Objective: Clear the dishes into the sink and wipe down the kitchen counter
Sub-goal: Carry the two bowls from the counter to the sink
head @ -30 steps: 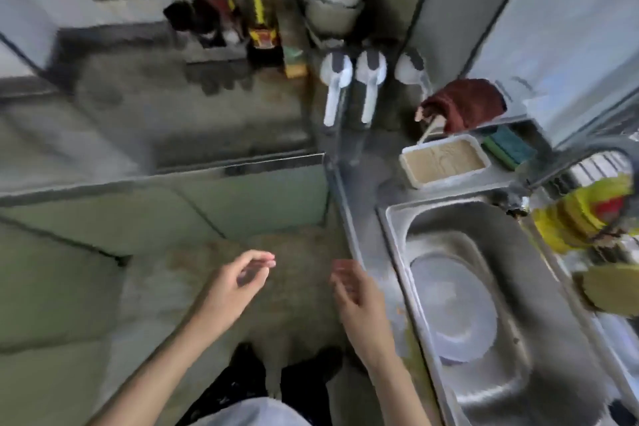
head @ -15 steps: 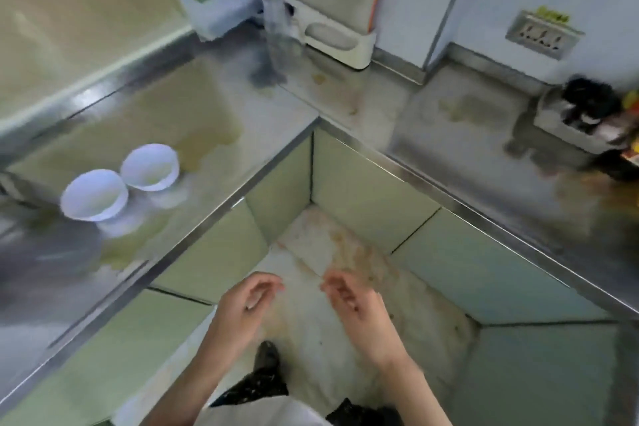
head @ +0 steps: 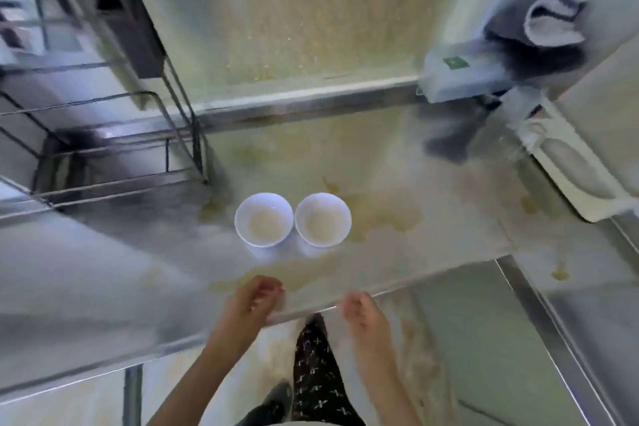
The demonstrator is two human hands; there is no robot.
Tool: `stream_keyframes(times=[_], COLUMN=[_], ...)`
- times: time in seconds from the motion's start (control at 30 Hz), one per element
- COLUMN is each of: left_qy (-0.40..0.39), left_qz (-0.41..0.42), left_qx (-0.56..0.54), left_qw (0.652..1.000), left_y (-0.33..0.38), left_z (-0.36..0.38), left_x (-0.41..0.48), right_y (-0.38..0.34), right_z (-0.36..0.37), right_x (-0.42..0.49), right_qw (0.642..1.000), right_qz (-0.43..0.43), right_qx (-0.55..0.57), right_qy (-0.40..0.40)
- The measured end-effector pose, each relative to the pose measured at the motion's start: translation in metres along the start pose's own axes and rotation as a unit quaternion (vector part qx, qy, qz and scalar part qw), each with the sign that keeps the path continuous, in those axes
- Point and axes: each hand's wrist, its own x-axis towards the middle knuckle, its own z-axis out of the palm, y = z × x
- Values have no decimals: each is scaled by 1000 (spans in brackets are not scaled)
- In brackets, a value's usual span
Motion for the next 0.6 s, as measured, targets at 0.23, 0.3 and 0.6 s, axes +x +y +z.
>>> stream_keyframes(times=[0.23, 0.3, 0.6], left_qy=[156, 142, 116], left_qz=[-161, -190, -232], left_qx=[-43, -50, -204], left_qw=[974, 970, 944], left_y=[8, 6, -11], left_z=[-18, -15, -7], left_x=[64, 74, 105], right_y=[-49, -47, -40], right_z=[23, 25, 29], right_x=[112, 124, 133], right_qw=[993, 990, 970], right_qz=[91, 124, 179], right_qx=[73, 71, 140], right_qy=[1, 4, 91])
